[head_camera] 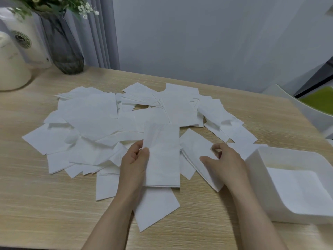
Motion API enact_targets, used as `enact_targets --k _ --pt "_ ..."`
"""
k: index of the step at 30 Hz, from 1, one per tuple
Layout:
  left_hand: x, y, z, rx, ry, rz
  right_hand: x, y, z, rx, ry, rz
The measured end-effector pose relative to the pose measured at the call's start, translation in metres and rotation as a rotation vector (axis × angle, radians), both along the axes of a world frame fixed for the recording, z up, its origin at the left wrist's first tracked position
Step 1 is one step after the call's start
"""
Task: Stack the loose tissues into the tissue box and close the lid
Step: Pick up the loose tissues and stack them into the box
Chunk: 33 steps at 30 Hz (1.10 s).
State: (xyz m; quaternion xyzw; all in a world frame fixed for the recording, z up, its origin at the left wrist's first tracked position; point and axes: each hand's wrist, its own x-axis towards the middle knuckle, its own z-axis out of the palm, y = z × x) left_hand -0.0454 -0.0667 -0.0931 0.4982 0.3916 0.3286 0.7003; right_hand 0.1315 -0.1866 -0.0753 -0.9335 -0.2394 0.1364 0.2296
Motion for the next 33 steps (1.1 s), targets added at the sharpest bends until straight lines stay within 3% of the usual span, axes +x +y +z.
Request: enact_targets --k 11,19,27,33 --pt "0.000 -0.001 0.002 0.007 0.003 -0.002 0.000 -0.005 0.002 0.103 0.042 -0.018" --pt "0.000 -0.001 0.002 0.003 -0.004 -0.005 0.000 -0.016 0.000 0.307 0.088 -0.039" --pt "0.001 -0.001 0.000 0.000 -0.012 0.005 -0.015 -0.019 0.017 0.797 0.109 -0.170" --pt "0.002 0.000 -0.001 0.001 -0.021 0.009 -0.030 -0.010 0.025 0.984 0.366 -0.230"
